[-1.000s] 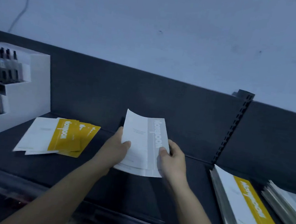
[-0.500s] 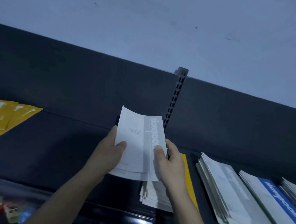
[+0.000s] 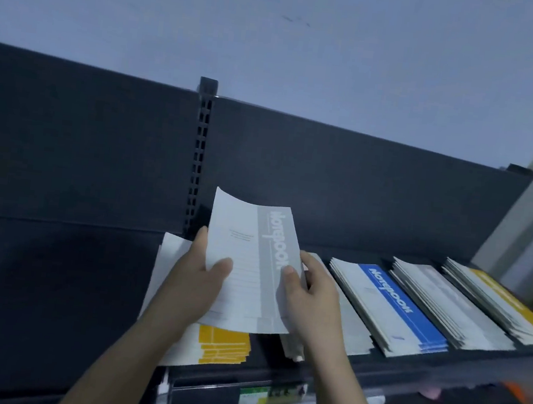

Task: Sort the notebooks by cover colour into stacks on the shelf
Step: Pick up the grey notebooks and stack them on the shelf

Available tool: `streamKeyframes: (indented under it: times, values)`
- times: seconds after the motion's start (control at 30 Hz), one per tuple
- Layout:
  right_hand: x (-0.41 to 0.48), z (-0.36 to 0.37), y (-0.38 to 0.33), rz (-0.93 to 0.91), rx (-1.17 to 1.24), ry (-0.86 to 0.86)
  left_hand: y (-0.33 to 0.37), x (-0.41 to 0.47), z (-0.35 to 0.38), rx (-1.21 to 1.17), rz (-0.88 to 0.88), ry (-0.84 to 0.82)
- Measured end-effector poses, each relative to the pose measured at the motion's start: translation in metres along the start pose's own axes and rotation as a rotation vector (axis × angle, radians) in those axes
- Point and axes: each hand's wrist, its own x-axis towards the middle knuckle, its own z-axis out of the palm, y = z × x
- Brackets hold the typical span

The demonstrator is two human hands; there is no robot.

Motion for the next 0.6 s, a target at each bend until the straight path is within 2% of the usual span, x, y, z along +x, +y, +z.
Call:
streamKeyframes:
  times: [0.27, 0.43, 0.6]
  values:
    - [0.029, -0.107, 0.038, 0.013, -0.053, -0.005, 0.027, 0.009, 0.114, 0.044, 0.031, -0.030]
    - [0.056, -0.184, 0.070, -0.002, -0.149, 0.003, 0.047, 0.006, 0.200, -0.009, -0.018, -0.026]
    - [0.076, -0.246, 0.098, 0.018, -0.141, -0.004, 0.062, 0.007, 0.270, -0.050, -0.087, 0.047]
